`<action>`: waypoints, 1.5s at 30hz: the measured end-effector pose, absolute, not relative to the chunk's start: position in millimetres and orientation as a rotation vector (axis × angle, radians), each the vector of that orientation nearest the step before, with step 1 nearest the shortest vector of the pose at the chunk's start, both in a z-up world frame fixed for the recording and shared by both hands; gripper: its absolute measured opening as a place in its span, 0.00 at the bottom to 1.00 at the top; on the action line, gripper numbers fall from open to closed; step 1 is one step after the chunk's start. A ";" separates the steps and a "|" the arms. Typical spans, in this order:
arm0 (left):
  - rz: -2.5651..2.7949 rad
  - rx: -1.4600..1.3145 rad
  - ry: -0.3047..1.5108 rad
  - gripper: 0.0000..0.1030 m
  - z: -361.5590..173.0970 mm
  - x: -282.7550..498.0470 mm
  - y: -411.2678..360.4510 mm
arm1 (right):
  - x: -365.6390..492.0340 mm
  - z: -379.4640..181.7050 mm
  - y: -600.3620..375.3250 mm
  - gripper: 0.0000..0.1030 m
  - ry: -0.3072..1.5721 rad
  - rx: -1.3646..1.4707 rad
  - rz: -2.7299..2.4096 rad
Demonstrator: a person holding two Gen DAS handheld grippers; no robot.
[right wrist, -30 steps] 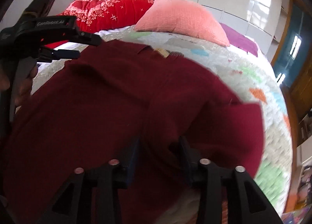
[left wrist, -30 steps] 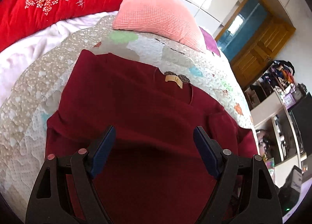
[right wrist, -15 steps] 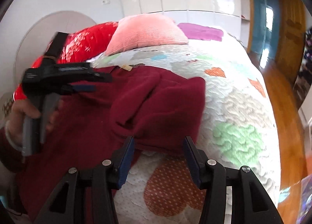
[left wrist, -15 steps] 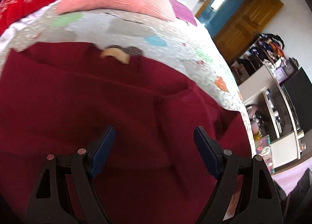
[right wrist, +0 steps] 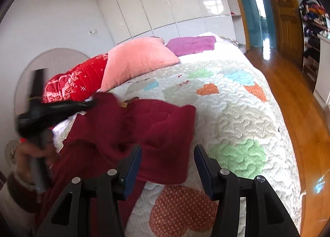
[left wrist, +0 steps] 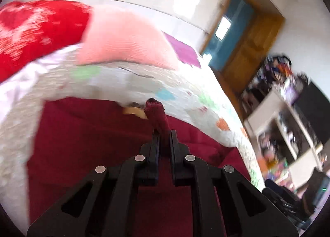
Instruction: Fold small clothes
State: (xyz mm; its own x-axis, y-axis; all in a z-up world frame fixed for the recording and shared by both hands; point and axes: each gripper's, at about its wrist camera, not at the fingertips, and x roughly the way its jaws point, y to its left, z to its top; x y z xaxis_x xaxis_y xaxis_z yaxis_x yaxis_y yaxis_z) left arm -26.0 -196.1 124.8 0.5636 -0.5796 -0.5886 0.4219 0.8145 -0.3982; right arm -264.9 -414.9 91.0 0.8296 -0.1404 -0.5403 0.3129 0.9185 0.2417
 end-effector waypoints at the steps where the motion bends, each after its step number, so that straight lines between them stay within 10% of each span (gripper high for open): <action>1: -0.564 -0.228 0.776 0.07 121.0 -30.2 -175.0 | -261.2 89.9 -412.8 0.50 0.551 0.322 -0.243; 10: -0.487 -0.088 0.907 0.15 56.9 -74.1 -131.4 | -229.8 73.2 -387.0 0.50 0.664 0.279 -0.188; 18: -0.394 -0.300 0.807 0.77 74.4 -67.1 -83.5 | -215.5 64.3 -394.4 0.53 0.705 0.321 -0.214; 26: -0.425 -0.217 0.963 0.72 40.8 -34.0 -126.7 | -191.0 64.5 -398.5 0.55 0.706 0.318 -0.249; 29: -0.445 -0.122 1.003 0.18 37.8 -31.6 -151.4 | -180.5 52.1 -407.4 0.54 0.716 0.330 -0.281; 38: -0.486 -0.080 0.753 0.15 140.1 -2.6 -154.6 | -183.6 71.1 -414.0 0.54 0.660 0.372 -0.291; 45: -0.341 -0.095 0.885 0.15 77.5 39.3 -114.1 | -169.6 98.6 -408.4 0.52 0.591 0.319 -0.320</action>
